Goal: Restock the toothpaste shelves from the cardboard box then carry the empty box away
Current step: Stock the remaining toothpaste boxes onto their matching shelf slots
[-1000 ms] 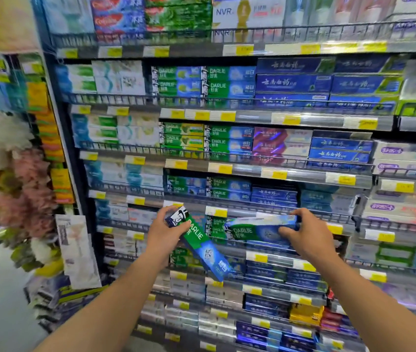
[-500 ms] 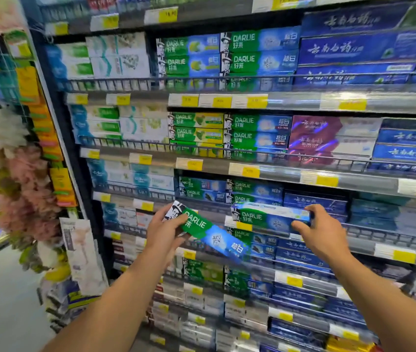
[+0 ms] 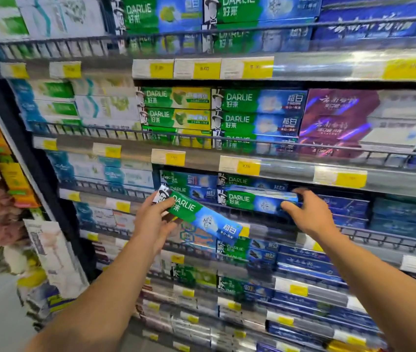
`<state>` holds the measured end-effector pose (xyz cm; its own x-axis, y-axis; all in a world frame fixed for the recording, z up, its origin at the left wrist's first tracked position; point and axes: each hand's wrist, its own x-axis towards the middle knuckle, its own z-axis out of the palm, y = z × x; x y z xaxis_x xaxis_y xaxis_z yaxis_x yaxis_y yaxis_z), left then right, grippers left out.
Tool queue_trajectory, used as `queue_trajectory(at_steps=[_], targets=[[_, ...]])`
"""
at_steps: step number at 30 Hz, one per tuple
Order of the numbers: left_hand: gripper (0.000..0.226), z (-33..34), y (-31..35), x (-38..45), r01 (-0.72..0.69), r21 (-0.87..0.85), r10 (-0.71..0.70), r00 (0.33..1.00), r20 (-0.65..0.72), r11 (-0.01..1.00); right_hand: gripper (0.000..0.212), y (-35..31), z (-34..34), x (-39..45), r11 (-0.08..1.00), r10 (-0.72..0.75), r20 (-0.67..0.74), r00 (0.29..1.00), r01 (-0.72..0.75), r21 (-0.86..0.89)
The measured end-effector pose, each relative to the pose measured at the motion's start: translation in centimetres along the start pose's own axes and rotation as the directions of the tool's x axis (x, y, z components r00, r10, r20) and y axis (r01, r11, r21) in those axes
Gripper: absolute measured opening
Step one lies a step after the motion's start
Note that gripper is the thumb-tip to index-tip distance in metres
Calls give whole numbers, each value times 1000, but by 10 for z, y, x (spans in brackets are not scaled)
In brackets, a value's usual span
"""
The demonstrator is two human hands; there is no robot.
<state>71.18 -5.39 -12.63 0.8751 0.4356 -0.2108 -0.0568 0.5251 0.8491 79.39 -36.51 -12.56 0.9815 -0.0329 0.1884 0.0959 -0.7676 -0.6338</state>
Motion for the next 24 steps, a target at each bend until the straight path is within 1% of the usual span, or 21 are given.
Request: queue_trajectory(at_steps=[7, 10, 12, 14, 16, 20, 21, 22, 24], targets=[[47, -2, -6, 42, 42, 30, -43, 998, 46, 999, 52, 14, 15, 24, 994, -4, 85, 996, 13, -109], [49, 3, -8, 57, 54, 51, -57, 997, 58, 997, 55, 19, 17, 30, 991, 0, 97, 995, 13, -136], [49, 9, -9, 64, 71, 38, -74, 995, 66, 997, 55, 18, 22, 31, 987, -25, 93, 995, 40, -158], [43, 15, -11, 68, 94, 16, -95, 993, 67, 995, 49, 17, 30, 31, 977, -73, 105, 992, 92, -191], [43, 19, -15, 73, 108, 5, -108, 992, 66, 994, 40, 17, 37, 29, 968, -126, 118, 985, 148, -202], [41, 22, -24, 77, 116, -9, -115, 990, 77, 993, 34, 20, 39, 28, 963, -156, 118, 981, 178, -203], [40, 23, -26, 77, 121, -23, -119, 990, 75, 992, 31, 20, 38, 27, 963, -169, 95, 981, 185, -199], [40, 24, -29, 77, 127, -45, -124, 990, 73, 991, 26, 19, 38, 23, 963, -192, 42, 980, 197, -187], [44, 28, -34, 78, 138, -100, -129, 988, 90, 985, 15, 12, 38, 11, 965, -244, -104, 964, 232, -119]])
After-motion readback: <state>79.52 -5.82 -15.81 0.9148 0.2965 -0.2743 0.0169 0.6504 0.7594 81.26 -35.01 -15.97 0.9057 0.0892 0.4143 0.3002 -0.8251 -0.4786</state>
